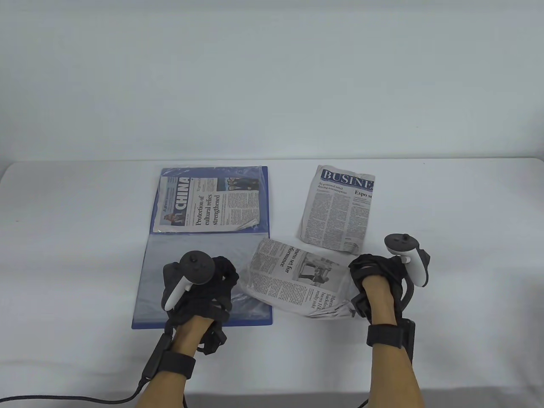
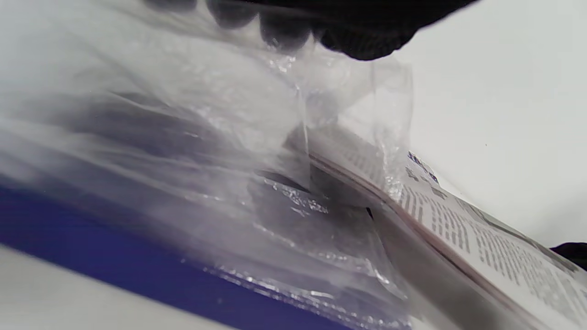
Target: Insert newspapers into folder
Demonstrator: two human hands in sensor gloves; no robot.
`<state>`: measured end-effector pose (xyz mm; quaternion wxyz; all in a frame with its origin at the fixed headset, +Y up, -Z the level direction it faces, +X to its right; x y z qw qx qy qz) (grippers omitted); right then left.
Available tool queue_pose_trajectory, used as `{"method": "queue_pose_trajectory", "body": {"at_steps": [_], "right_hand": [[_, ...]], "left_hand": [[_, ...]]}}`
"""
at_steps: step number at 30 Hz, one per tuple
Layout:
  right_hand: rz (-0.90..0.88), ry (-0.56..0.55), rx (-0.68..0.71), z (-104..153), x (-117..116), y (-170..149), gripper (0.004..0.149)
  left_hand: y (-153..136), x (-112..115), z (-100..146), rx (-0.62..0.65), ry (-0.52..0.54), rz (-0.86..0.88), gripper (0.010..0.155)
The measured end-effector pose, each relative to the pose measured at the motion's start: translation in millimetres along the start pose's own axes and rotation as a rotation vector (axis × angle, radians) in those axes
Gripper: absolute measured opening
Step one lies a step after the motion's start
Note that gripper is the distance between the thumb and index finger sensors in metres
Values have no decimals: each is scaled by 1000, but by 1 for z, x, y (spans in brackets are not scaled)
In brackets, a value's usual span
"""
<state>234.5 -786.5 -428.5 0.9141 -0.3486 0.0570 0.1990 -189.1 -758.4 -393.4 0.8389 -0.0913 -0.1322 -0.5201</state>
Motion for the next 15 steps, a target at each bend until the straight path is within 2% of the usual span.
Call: {"method": "queue_pose_trajectory", "body": {"at_steps": [3, 6, 8, 11, 15], "right_hand": [[38, 8, 25, 0, 2, 5, 38], [85, 12, 135, -2, -3, 18, 38], [92, 4, 157, 0, -7, 25, 38], [184, -34, 98, 7, -8, 29, 38], [97, -4, 43, 9, -10, 16, 39]], "left_hand": [[2, -1, 0, 14, 1, 19, 43], [5, 3, -2, 39, -32, 27, 43], [6, 6, -2, 51, -50, 41, 43], [7, 2, 0, 35, -15, 19, 43], [5, -4, 3, 36, 28, 61, 43]]}}
Point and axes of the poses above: the tracker on the back of each hand, its own y axis roughly to the thumb side, its own z axis roughly from the fingertips to the wrist, x = y × z, the point moved 4 cm from there along -z, roughly from the wrist to the fingertips, and after that the axes turned 8 degrees about -z, right-handed, at the moved point
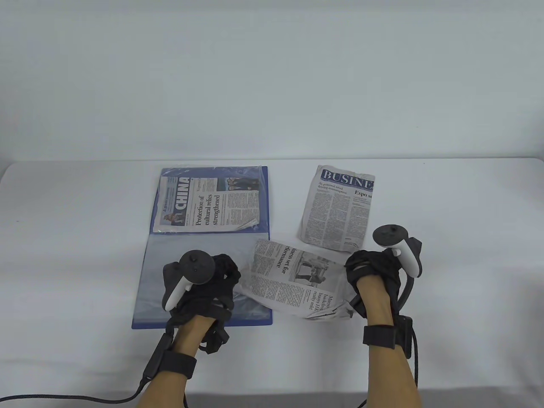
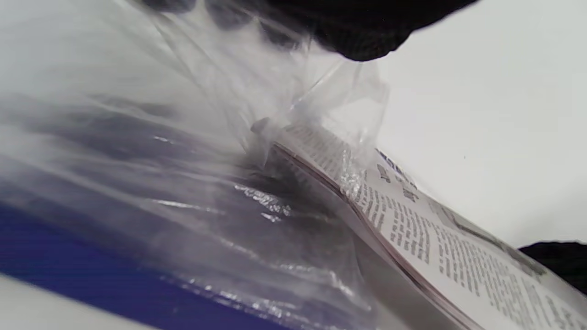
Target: Insert newspapers into folder
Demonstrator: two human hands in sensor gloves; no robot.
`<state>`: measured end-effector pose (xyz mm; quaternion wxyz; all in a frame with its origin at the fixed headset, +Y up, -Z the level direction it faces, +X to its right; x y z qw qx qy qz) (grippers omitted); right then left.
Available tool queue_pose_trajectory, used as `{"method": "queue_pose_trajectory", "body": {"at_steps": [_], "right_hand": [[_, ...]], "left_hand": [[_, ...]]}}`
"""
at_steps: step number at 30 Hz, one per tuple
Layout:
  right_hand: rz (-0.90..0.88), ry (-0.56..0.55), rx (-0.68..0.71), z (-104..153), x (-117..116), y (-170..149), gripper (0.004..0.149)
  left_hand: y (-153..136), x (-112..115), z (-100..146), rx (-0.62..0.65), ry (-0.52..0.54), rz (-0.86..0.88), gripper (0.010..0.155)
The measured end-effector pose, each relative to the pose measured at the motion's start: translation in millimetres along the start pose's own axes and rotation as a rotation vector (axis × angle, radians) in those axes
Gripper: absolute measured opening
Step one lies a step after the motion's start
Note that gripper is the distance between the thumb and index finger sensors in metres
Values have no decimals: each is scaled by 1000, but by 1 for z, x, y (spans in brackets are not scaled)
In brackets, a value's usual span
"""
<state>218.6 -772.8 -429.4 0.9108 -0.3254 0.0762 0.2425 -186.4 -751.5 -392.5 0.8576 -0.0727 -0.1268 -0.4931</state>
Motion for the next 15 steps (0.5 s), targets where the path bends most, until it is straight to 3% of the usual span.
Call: {"method": "queue_pose_trajectory", "body": {"at_steps": [9, 11, 12, 14, 15], "right_hand": [[-37, 37, -99, 1, 1, -16, 39], [-35, 25, -21, -1, -2, -8, 39], [-54, 3, 125, -5, -5, 5, 40], [-113, -40, 218, -6, -10, 16, 43], [-159, -72, 261, -6, -14, 21, 51]], "left_hand": [[1, -10, 6, 45, 76, 114, 43], [3, -5, 4, 59, 29, 105, 43], [3, -1, 2, 54, 5, 77, 43], [4, 4, 0, 32, -24, 13, 43], [5, 6, -1, 31, -36, -9, 43]]}}
Point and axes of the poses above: the tracker on the back of each hand, its own y axis roughly to the thumb side, its own z axis roughly from the fingertips to the wrist, x = y × z, the point moved 4 cm from there along -z, roughly from the wrist to the fingertips, and after that the axes turned 8 degrees about -z, right-handed, at the moved point
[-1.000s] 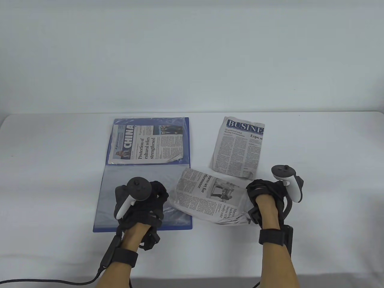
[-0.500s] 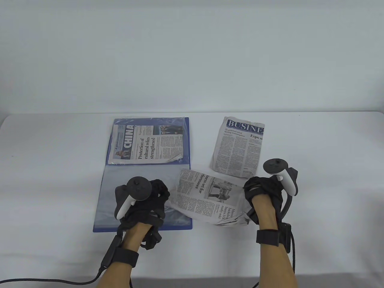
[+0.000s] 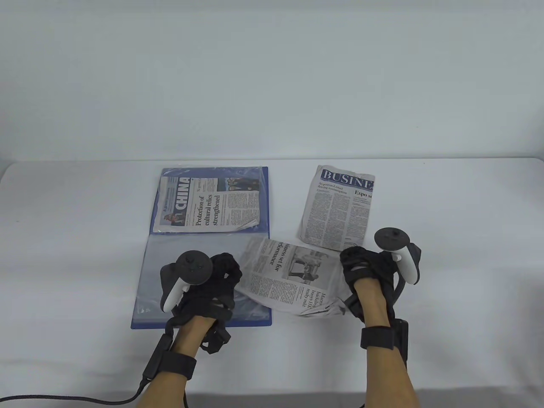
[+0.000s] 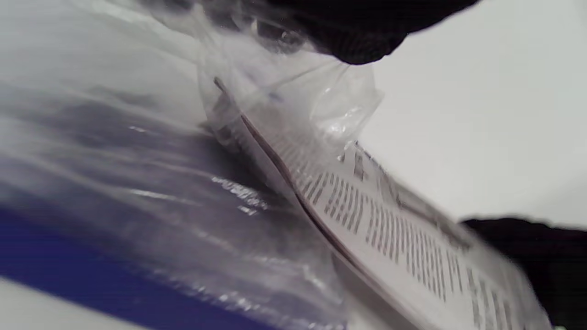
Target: Insert newspapers into folder
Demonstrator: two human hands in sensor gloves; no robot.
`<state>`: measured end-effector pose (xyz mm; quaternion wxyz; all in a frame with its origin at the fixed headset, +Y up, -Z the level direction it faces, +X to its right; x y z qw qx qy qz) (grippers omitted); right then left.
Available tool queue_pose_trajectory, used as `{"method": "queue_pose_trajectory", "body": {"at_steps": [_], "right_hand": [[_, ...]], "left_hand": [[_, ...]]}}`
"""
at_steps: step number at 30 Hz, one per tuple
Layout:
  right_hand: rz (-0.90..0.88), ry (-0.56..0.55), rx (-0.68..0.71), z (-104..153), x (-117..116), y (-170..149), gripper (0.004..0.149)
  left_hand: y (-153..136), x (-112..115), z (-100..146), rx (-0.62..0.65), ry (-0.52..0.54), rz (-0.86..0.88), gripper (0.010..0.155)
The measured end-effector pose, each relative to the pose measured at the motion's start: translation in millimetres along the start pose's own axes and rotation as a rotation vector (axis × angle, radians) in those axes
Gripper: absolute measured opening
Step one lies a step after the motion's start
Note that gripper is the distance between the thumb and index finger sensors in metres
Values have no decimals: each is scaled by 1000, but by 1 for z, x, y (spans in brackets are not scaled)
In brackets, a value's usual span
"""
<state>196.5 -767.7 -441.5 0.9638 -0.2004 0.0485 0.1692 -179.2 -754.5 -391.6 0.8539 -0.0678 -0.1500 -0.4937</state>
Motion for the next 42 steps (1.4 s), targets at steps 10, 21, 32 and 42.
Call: {"method": "queue_pose_trajectory", "body": {"at_steps": [10, 21, 32, 42], "right_hand": [[-128, -19, 232, -9, -64, 25, 88], [-341, -239, 131, -3, -8, -3, 50], [-251, -158, 40, -7, -43, -5, 53], [-243, -37, 33, -4, -83, 9, 92]], "left_hand": [[2, 4, -2, -12, -24, -88, 42], [-13, -10, 0, 2, -22, 174, 43], [-25, -6, -5, -30, -129, 258, 43], [-18, -3, -2, -64, -96, 44, 42]]}}
Point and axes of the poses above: the tracker on the back of each hand, its own y axis roughly to the thumb side, its own z axis roughly from the fingertips to the wrist, x = y × z, the point moved 4 cm from there along -z, roughly from the wrist to the fingertips, and after that the axes turned 8 degrees about -z, right-handed, at the moved point
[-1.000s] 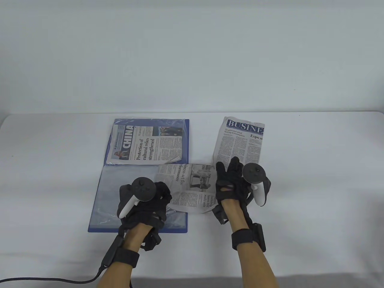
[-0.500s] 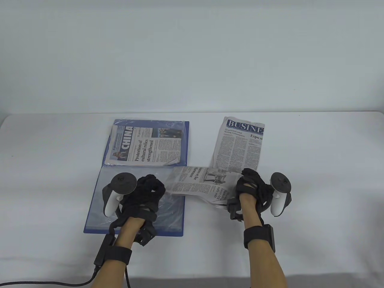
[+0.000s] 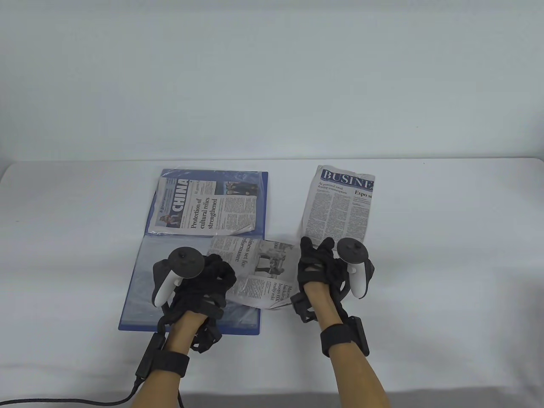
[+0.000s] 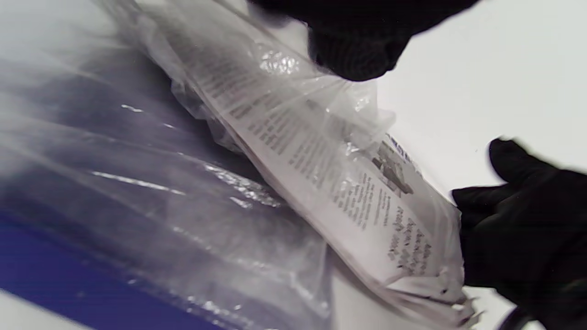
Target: Insert newspapers into folder
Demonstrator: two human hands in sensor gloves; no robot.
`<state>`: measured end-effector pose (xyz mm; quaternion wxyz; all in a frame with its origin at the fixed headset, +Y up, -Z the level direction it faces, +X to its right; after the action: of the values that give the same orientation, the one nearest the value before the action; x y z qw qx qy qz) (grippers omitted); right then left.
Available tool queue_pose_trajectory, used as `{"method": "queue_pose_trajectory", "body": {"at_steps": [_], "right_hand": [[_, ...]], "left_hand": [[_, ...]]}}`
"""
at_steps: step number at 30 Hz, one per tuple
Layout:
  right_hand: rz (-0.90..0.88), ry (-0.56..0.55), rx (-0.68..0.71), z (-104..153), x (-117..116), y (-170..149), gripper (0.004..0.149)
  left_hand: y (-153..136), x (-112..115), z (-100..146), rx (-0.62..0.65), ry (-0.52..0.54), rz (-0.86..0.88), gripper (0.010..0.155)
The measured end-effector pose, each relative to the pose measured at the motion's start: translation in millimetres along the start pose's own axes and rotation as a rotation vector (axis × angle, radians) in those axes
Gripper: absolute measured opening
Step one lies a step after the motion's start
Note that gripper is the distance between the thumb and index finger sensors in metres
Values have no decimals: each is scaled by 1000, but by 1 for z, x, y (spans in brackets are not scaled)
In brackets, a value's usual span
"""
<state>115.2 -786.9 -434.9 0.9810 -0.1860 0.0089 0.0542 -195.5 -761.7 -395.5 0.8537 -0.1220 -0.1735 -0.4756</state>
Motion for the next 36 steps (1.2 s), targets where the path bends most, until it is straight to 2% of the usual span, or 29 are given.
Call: {"method": "queue_pose_trajectory", "body": {"at_steps": [2, 4, 6, 7, 9, 10, 16, 18, 19, 22, 23, 25, 28, 29, 30, 31, 32, 33, 35, 36], "right_hand": [[49, -21, -64, 10, 5, 9, 95], [77, 38, -152, 14, 5, 6, 104], [27, 112, -160, 12, -1, -2, 106], [-36, 163, -135, 10, -7, -6, 105], [-128, 195, -44, 6, -16, -5, 103], [-166, 258, -22, 4, -26, -5, 102], [-251, 395, 133, -1, -64, 6, 100], [-266, 470, 155, -2, -81, 9, 100], [-249, 558, 157, -2, -93, 12, 100], [-89, 786, 104, 3, -118, 12, 99], [-48, 807, 86, 5, -121, 11, 98], [-106, 788, 114, 4, -114, 16, 96], [-84, 645, 124, 4, -89, 24, 89], [43, 559, 108, 5, -75, 26, 83], [275, 465, 65, 9, -62, 29, 73], [388, 447, 57, 11, -58, 32, 68], [503, 469, 63, 13, -59, 34, 65], [598, 551, 49, 16, -66, 36, 63], [625, 652, 71, 22, -82, 36, 65], [630, 665, 91, 23, -89, 35, 67]], "left_hand": [[5, 2, 0, 0, 2, -60, 42], [10, 3, 1, 4, 1, -106, 42], [13, 5, 0, 8, -3, -138, 42], [15, 6, 0, 8, -7, -148, 42], [16, 7, 0, 7, -2, -159, 42], [16, 7, 0, 8, -1, -164, 42], [16, 6, 0, 26, -2, -120, 43], [16, 6, 0, 30, 1, -110, 43], [16, 6, 0, 33, 6, -105, 43], [16, 3, 1, 44, 28, -71, 43], [15, 1, 2, 46, 34, -57, 43], [12, -3, 3, 46, 61, -16, 43], [8, -8, 6, 53, 95, 60, 43], [7, -11, 7, 58, 115, 94, 43], [6, -14, 8, 59, 131, 121, 43], [5, -15, 8, 60, 135, 132, 43], [4, -16, 8, 61, 135, 143, 43], [3, -16, 8, 60, 134, 157, 43], [2, -15, 8, 58, 135, 167, 43], [2, -15, 8, 57, 132, 167, 43]]}}
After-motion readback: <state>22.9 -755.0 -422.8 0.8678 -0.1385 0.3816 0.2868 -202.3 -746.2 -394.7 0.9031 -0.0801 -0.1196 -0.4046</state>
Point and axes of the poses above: the tracker on the back of each hand, its own y axis roughly to the thumb side, its own z axis roughly from the fingertips to the wrist, x = y × z, the point moved 4 cm from there along -z, roughly from the wrist to the fingertips, and after that the axes turned 8 degrees about -z, right-handed, at the moved point
